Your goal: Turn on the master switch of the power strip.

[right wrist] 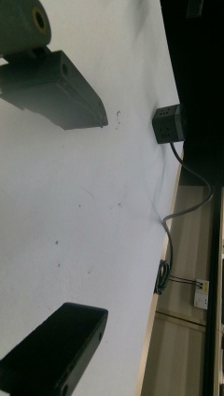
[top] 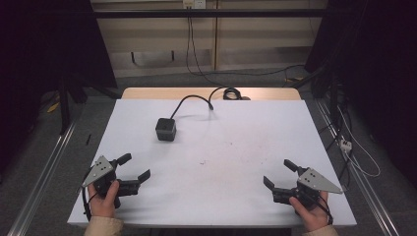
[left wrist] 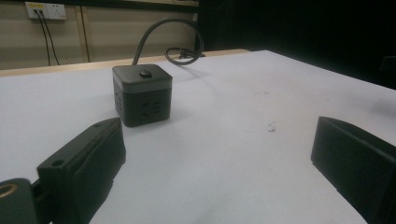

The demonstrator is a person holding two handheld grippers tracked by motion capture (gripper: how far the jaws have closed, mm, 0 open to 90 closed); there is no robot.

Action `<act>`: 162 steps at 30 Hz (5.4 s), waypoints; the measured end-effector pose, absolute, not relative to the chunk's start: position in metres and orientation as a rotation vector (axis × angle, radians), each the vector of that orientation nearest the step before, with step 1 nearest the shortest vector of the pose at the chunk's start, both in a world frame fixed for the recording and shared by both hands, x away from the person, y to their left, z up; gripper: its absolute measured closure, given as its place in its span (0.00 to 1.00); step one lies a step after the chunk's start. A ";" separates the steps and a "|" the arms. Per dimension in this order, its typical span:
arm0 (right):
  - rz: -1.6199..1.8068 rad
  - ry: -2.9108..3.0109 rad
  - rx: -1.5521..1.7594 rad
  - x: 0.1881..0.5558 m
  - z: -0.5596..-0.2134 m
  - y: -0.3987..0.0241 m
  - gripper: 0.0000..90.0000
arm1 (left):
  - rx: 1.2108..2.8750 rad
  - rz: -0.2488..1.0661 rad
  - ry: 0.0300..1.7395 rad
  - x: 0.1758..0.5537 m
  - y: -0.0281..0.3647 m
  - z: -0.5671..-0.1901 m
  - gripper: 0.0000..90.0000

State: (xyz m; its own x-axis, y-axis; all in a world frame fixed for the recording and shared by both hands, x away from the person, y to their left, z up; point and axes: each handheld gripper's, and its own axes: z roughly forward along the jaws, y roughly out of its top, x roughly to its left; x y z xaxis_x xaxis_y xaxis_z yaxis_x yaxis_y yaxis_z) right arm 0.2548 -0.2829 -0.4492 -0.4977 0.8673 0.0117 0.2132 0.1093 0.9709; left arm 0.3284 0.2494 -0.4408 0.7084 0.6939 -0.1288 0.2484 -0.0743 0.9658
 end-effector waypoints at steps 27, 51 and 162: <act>1.422 1.800 1.053 0.256 -0.449 -0.281 0.07 | 1.649 0.427 0.786 0.337 0.242 -0.440 0.03; 1.424 1.799 1.050 0.256 -0.450 -0.282 0.07 | 1.652 0.446 0.830 0.365 0.223 -0.436 0.04; 1.426 1.812 1.038 0.256 -0.450 -0.281 0.08 | 1.656 0.472 0.891 0.431 0.188 -0.429 0.17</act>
